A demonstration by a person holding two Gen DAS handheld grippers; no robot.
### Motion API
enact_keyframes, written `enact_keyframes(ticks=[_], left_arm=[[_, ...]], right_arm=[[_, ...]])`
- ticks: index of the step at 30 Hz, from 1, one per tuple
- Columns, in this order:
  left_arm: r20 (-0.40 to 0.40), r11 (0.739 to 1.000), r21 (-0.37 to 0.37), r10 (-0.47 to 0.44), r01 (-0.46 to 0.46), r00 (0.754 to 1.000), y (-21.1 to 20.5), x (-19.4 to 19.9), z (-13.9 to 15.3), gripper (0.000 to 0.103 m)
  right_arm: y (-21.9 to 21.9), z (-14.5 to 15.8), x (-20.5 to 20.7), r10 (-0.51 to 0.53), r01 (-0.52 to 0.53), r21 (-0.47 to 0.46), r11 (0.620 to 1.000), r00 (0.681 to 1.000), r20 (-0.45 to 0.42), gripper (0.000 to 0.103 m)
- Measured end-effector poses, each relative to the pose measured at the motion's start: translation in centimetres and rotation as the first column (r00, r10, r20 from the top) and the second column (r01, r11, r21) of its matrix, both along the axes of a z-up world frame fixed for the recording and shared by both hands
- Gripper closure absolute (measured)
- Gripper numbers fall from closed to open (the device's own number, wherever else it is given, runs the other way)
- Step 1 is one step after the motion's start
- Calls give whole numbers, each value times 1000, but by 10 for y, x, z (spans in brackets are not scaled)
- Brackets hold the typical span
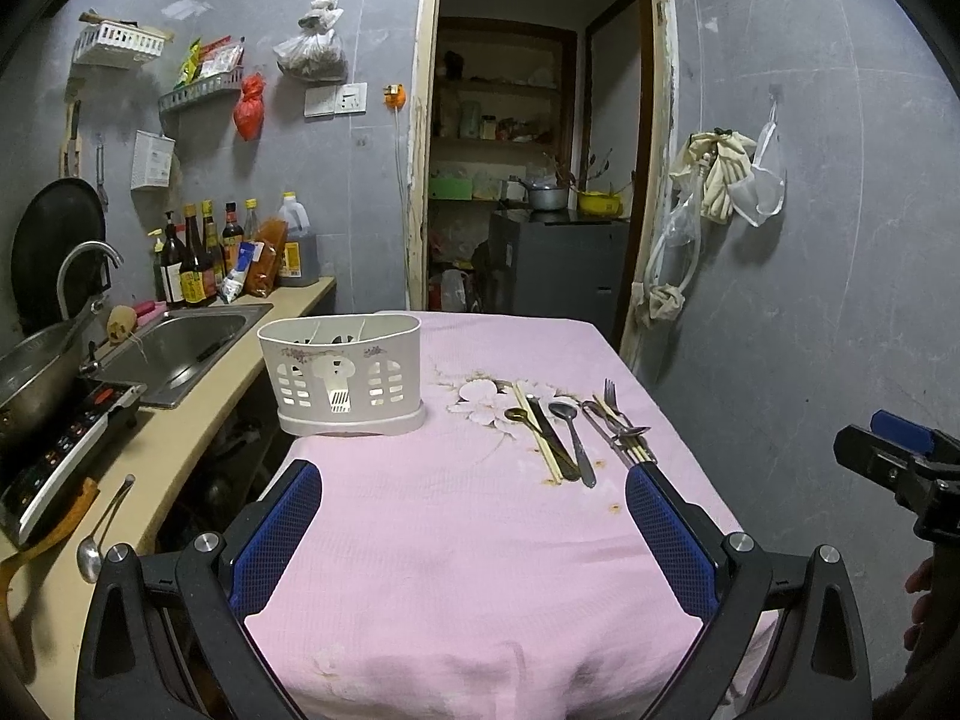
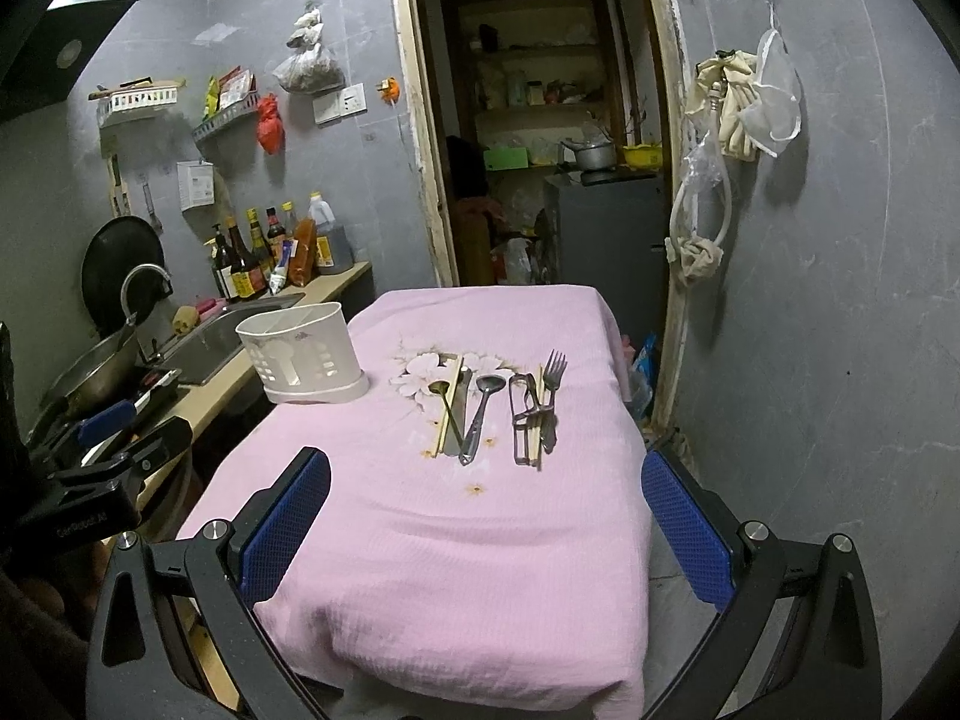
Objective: Organize utensils
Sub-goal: 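Move both tools down toward the row of utensils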
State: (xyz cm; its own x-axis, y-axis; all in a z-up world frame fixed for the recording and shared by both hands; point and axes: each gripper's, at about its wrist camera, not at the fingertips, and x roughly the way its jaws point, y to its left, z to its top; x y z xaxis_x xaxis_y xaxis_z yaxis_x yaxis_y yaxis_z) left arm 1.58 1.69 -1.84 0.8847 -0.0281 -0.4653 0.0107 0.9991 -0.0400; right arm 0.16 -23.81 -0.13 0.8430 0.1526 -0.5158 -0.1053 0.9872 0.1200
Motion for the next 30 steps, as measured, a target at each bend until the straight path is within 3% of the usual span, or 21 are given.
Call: enact_keyframes(ticks=[7,15,20,24,26,30], left_arm=[[10,999,11,-38,38,999,16,26,16,1],[118,995,26,-102,100,988,29,72,45,1],[217,988,28,-152,150,964,36,94,57,1],[170,985,23,-174,172,970,35,119,54,1],[160,983,13,-181,181,971,35,126,48,1],[64,986,-2,-167,168,984,28,153,25,1]], right_arm=[[11,20,12,-80,80,5,997,996,43,1],[21,35,29,-210,210,7,978,971,112,1],[27,47,43,-262,273,-48,961,952,158,1],[22,55,56,-268,278,-44,959,950,162,1],[17,51,72,-260,268,-57,962,958,124,1],[-2,32,103,-255,257,-27,966,965,61,1]])
